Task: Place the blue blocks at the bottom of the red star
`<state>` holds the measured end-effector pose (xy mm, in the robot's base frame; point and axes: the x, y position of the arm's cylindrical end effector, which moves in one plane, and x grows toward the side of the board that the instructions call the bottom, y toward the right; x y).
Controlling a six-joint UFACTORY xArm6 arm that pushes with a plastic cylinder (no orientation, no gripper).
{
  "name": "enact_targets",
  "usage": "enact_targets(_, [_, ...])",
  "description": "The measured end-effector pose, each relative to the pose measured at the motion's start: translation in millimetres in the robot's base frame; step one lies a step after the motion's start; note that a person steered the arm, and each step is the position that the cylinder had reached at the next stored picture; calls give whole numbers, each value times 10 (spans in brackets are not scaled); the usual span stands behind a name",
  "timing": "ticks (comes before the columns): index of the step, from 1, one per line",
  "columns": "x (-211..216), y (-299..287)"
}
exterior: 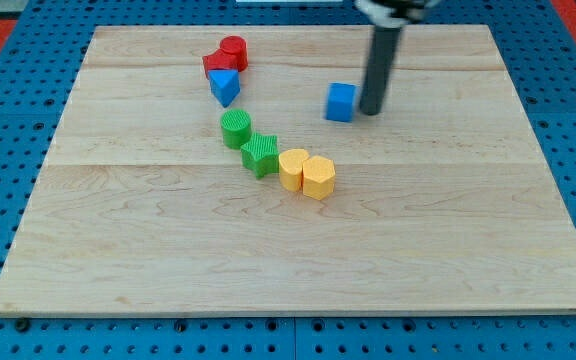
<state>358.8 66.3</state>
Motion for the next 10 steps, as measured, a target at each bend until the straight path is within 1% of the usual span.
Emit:
enact_targets(1, [-12, -1000])
enact_targets(2, [-125, -1399])
enact_targets(3, [29, -1243])
enact_targets(4, [328, -1300])
enact_targets(5, [460, -1256])
enact_targets(6, [514, -1918])
enact_targets(7, [644, -1900])
enact_targets(8, [784, -1651])
enact_targets(9, [909, -1209])
enact_targets(10, [912, -1775])
